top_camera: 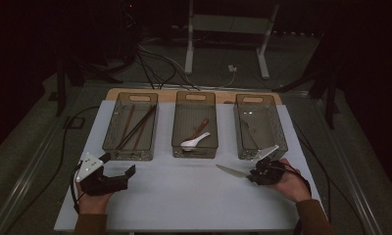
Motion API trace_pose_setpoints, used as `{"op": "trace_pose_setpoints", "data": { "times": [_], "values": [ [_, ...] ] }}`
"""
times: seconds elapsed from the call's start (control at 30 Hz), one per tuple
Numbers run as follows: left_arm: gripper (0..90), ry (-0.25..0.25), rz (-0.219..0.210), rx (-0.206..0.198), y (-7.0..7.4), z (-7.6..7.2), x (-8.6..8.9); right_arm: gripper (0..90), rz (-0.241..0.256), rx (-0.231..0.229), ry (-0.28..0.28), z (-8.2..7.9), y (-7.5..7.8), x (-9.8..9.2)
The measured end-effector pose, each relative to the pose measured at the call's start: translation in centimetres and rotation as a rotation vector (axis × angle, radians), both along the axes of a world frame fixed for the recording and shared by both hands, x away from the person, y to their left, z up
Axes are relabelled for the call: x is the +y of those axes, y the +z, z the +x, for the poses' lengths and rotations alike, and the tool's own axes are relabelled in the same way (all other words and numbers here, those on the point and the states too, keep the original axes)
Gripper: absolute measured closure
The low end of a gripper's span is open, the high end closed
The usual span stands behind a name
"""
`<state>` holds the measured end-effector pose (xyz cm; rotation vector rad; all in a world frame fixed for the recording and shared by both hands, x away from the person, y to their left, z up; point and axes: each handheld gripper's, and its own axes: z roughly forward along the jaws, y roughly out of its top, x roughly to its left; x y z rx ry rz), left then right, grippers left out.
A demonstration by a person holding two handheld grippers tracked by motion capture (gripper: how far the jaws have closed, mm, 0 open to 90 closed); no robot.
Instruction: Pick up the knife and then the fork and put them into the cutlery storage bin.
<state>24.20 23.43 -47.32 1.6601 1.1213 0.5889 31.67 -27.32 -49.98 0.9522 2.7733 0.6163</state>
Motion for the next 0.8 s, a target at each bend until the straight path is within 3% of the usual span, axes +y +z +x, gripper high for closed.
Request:
{"op": "trace_pose_setpoints", "data": {
  "times": [0.37, 0.6, 0.8],
  "values": [
    [0.6, -0.001, 0.000, 0.000, -0.01, 0.00, -0.01, 72.4, -0.044, 0.021, 0.034, 0.17, 0.22, 0.10],
    [0.6, -0.003, 0.000, 0.002, -0.04, 0.04, -0.06, 79.1, -0.022, 0.035, -0.021, 0.37, 0.19, -0.09],
    [0.6, -0.004, 0.001, 0.002, -0.05, 0.04, -0.09, 78.2, -0.045, 0.032, -0.012, 0.40, 0.28, 0.12]
  ]
}}
